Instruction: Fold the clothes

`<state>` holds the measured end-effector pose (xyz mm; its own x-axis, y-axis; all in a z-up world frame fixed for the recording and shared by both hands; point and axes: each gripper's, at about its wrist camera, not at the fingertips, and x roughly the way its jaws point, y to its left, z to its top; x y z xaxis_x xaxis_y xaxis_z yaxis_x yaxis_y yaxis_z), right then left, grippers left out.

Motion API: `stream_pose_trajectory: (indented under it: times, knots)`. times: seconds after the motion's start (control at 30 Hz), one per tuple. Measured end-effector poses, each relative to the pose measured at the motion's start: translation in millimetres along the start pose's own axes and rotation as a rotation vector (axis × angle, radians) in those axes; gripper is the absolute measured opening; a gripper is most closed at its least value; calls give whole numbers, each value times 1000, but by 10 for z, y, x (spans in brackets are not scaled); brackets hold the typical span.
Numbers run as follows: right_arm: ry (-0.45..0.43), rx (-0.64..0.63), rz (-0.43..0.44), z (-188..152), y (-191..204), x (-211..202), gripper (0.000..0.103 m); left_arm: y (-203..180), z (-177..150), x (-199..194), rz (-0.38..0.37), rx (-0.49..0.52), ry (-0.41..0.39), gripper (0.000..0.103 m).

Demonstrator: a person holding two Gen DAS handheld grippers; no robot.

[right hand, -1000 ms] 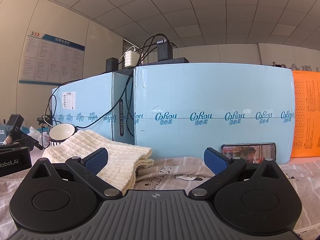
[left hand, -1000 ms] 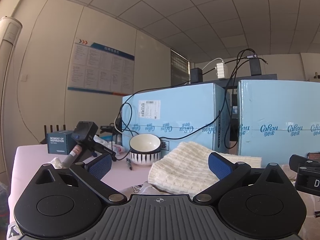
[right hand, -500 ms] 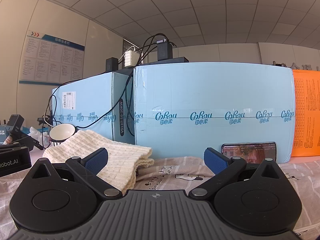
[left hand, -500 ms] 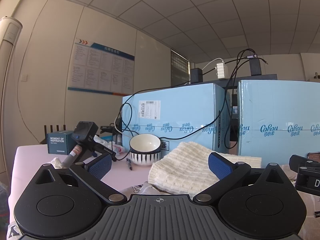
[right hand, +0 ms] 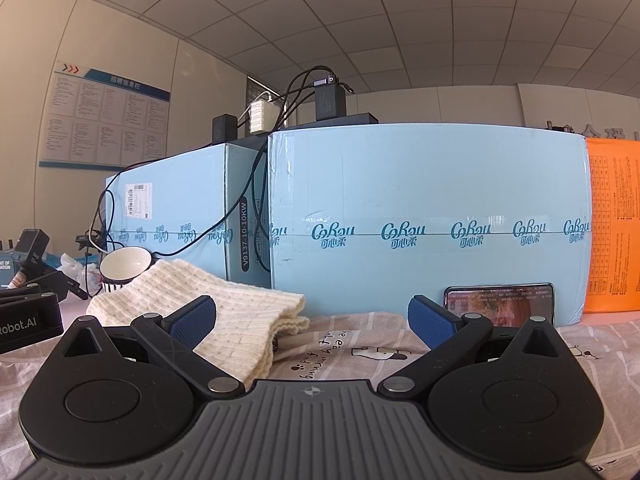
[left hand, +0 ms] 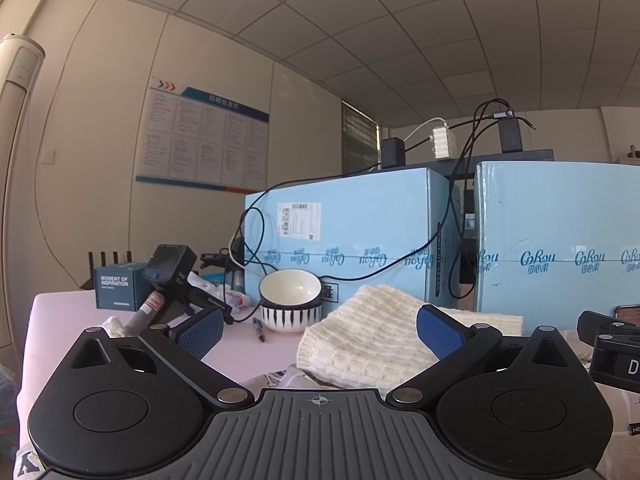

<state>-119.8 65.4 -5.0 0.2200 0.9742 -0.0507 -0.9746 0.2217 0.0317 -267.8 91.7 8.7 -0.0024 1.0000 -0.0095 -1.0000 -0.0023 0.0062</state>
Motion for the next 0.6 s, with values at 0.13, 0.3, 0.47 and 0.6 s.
stream_pose_trajectory:
  times: [0.13,0.3,0.47,0.6]
  knots:
    - [1,1,1,0,-2,-1,103,1,0,0,0,0,0,103]
    - [2,2,2,-2,-7,-2,103,4,1,-1,0,-1,-2,103]
    - [3,2,3,-5,-7,-2,103,4,0,-4,0,0,-3,103]
    - [4,3,4,-7,-7,-1,103,2,-1,-8,1,0,-4,103]
